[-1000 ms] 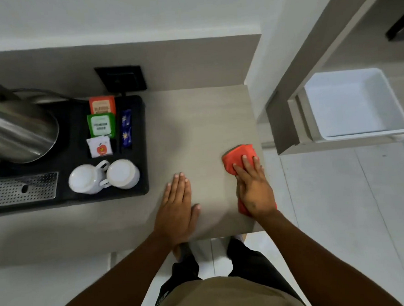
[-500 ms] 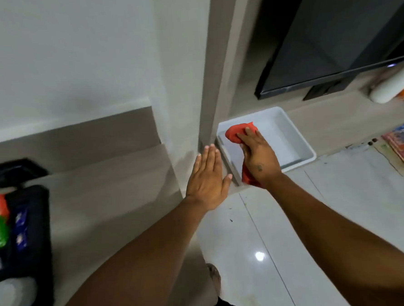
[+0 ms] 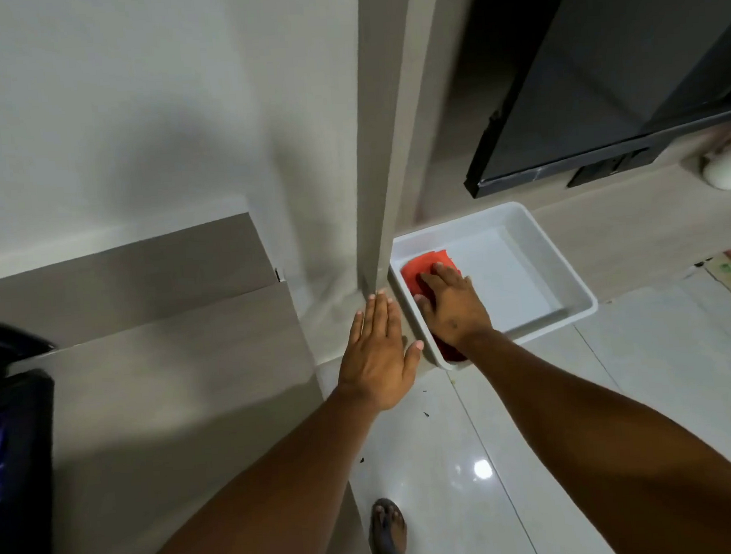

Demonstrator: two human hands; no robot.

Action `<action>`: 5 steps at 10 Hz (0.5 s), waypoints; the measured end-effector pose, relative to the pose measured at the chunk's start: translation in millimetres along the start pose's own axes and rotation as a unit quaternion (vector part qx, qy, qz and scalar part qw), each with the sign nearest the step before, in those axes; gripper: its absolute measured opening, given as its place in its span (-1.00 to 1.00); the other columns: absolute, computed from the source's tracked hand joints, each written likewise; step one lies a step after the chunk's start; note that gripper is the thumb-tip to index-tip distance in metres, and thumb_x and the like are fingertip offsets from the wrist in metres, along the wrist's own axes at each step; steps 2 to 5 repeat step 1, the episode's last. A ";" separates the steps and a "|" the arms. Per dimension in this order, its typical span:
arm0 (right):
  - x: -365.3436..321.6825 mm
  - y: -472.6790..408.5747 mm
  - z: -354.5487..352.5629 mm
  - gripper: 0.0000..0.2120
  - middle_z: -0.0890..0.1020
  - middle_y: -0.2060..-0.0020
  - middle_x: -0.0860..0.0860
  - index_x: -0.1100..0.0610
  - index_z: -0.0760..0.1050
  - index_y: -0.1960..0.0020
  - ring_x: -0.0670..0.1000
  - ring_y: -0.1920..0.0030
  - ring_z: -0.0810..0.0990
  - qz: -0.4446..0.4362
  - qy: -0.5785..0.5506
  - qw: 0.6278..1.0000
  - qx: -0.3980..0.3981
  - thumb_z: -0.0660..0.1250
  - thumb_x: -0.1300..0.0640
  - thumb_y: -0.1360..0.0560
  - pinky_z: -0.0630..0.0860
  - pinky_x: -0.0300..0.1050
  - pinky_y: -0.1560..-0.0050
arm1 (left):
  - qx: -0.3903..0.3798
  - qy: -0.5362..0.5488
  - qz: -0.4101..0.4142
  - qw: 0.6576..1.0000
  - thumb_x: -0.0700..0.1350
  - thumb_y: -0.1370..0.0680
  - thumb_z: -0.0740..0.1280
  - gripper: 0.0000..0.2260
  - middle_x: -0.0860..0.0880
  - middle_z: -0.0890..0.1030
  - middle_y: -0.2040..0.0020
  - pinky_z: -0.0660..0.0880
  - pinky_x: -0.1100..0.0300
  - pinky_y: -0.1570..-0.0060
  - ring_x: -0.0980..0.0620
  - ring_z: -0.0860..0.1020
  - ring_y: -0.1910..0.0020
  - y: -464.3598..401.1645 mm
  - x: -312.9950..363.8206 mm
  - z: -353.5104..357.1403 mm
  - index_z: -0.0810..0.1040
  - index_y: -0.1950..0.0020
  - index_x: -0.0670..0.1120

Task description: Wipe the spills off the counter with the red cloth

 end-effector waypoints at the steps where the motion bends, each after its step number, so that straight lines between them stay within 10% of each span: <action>1: -43.2 15.1 -30.0 -0.70 0.57 -0.24 0.04 0.00 0.50 -0.26 0.09 -0.24 0.49 -0.106 -0.020 0.989 0.098 0.14 -0.06 -0.62 0.46 0.06 -0.27 | 0.034 0.004 0.019 0.999 0.20 -0.70 -0.06 -0.32 -0.19 -0.12 -0.70 -0.17 -0.05 -0.64 -0.12 -0.18 -0.67 17.6 -10.8 -18.4 -0.14 -0.66 -0.20; 5: -43.2 15.1 -30.0 -0.70 0.57 -0.24 0.04 0.00 0.50 -0.26 0.09 -0.24 0.49 -0.106 -0.020 0.989 0.098 0.14 -0.06 -0.62 0.46 0.06 -0.27 | 0.034 0.004 0.019 0.999 0.20 -0.70 -0.06 -0.32 -0.19 -0.12 -0.70 -0.17 -0.05 -0.64 -0.12 -0.18 -0.67 17.6 -10.8 -18.4 -0.14 -0.66 -0.20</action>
Point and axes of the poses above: each hand's wrist, its own y-axis away from the middle knuckle, its own z-axis out of the palm, x = y × z, the point moved 6 cm from there along -y, towards the middle knuckle
